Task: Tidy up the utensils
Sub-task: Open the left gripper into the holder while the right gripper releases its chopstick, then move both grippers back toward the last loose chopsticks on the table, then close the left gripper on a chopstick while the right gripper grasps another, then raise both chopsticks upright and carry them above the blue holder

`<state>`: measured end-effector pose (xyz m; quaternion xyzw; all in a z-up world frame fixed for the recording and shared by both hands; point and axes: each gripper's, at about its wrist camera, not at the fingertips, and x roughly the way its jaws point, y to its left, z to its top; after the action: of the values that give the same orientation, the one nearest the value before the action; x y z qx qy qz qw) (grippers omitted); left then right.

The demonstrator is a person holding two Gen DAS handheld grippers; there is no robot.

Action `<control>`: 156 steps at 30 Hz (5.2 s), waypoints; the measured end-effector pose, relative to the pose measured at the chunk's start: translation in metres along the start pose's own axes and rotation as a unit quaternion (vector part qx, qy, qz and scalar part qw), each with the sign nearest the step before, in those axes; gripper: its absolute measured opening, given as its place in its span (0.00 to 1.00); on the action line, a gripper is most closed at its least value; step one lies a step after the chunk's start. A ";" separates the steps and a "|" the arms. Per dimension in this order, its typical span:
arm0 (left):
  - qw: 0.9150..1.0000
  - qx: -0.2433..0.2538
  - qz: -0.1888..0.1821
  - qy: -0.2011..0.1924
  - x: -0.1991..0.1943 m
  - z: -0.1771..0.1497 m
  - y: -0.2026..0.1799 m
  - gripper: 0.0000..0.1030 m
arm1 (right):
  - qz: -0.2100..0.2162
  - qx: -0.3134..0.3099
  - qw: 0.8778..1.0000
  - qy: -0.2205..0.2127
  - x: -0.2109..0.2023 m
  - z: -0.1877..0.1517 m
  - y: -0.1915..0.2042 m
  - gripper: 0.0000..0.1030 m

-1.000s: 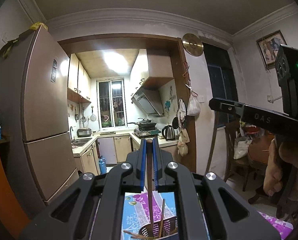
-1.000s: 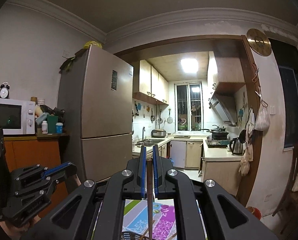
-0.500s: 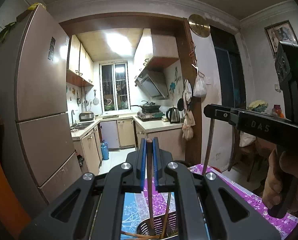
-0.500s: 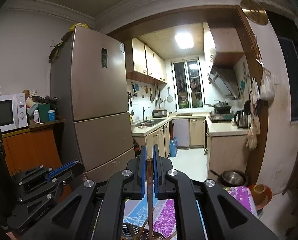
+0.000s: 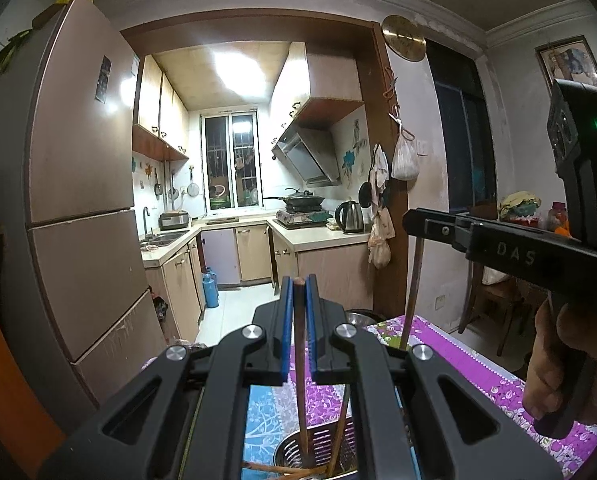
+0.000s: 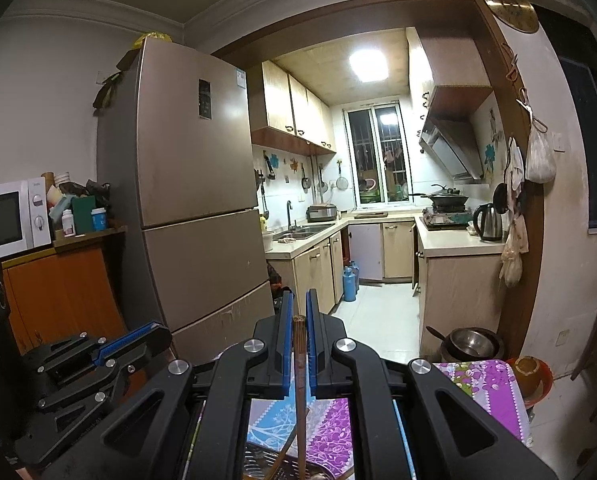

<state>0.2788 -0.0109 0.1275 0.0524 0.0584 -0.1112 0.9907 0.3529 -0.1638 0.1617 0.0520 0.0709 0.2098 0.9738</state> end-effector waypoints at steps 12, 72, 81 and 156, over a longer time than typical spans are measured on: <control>1.000 -0.003 -0.001 0.012 0.011 -0.001 0.003 0.06 | 0.003 -0.002 1.000 0.010 0.010 -0.008 0.000 0.07; 0.989 -0.012 -0.005 0.144 -0.234 -0.298 0.027 0.55 | -0.092 -0.009 0.983 0.157 -0.253 -0.354 0.024 0.13; 0.988 -0.022 -0.005 0.153 -0.230 -0.311 0.027 0.23 | -0.092 -0.010 0.984 0.151 -0.258 -0.357 0.026 0.13; 0.997 0.030 -0.066 -0.010 -0.168 -0.087 -0.014 0.05 | -0.022 -0.060 0.998 0.017 -0.218 -0.112 0.038 0.07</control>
<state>0.1038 0.0219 0.0621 0.0774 0.0481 -0.1785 0.9797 0.1235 -0.2124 0.0821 -0.0120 0.0762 0.1935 0.9781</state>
